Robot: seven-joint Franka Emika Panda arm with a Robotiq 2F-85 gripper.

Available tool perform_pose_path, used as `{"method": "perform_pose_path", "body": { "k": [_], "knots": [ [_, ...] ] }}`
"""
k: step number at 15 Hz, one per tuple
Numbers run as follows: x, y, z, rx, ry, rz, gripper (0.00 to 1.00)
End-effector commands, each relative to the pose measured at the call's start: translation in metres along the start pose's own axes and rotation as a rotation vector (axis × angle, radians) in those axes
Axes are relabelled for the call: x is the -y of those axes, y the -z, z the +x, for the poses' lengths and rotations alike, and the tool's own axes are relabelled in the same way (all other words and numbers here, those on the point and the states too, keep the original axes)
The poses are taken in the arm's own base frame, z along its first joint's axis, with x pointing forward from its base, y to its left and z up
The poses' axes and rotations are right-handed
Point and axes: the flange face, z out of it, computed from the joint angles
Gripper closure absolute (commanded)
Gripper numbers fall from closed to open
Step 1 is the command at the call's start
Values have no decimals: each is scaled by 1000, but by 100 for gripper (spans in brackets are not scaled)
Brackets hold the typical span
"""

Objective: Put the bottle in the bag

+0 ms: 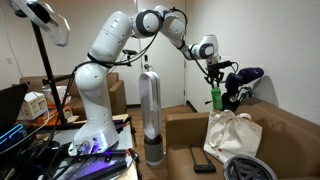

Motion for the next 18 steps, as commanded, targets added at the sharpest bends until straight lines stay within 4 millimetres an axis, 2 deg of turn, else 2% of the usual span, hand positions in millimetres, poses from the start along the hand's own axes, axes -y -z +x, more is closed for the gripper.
{"method": "perform_pose_path", "body": {
  "k": [1, 10, 13, 18],
  "knots": [
    [-9, -11, -15, 27, -10, -67, 89],
    [-4, -82, -26, 39, 56, -131, 89],
    [6, -114, -31, 43, 39, -27, 89],
    [25, -155, -39, 79, 58, 147, 89]
  ]
}}
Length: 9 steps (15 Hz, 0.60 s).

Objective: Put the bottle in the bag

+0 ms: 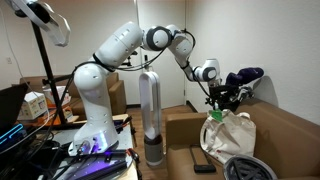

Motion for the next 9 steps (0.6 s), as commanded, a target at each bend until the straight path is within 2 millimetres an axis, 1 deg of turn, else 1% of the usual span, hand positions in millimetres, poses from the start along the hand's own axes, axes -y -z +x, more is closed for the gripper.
{"method": "perform_pose_path", "body": {
  "k": [1, 4, 5, 6, 7, 9],
  "knots": [
    [0, -19, -2, -1, 26, 107, 89],
    [-1, -39, -1, -5, 56, 120, 89],
    [-2, -46, 0, -3, 55, 117, 84],
    [-3, -52, 1, -9, 59, 117, 39],
    [-3, -56, 3, -11, 60, 112, 37],
    [-4, -58, 5, -23, 61, 107, 27]
  ]
}}
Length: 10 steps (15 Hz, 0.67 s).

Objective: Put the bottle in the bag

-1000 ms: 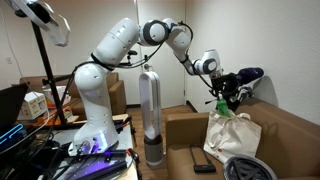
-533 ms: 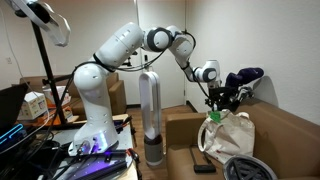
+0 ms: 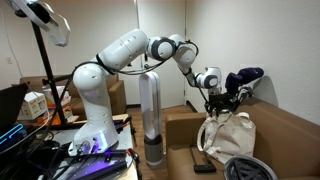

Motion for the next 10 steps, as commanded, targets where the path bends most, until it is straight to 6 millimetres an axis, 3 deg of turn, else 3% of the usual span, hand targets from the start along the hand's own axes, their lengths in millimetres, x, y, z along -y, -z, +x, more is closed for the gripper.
{"method": "perform_pose_path", "body": {
  "k": [1, 3, 5, 10],
  "knots": [
    [-10, 1, 4, -39, 26, -7, 19],
    [-10, 7, 8, -46, 27, -9, 6],
    [-10, 16, 12, -58, 32, -14, 0],
    [-6, 59, 19, -86, 33, -34, 0]
  ]
}}
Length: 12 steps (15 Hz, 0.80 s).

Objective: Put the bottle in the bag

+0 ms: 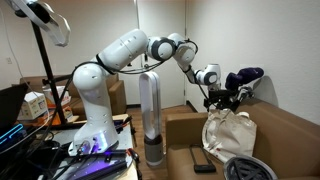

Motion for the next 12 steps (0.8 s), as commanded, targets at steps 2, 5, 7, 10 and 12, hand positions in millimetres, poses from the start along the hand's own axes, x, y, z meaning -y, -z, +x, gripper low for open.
{"method": "perform_pose_path", "body": {
  "k": [2, 5, 7, 10, 12],
  "knots": [
    [6, 59, -2, -46, -23, 6, 0],
    [23, 92, -15, -31, -70, 50, 0],
    [37, 108, -30, 19, -184, 66, 0],
    [64, 118, -53, 9, -306, 90, 0],
    [85, 120, -72, -11, -422, 103, 0]
  ]
}}
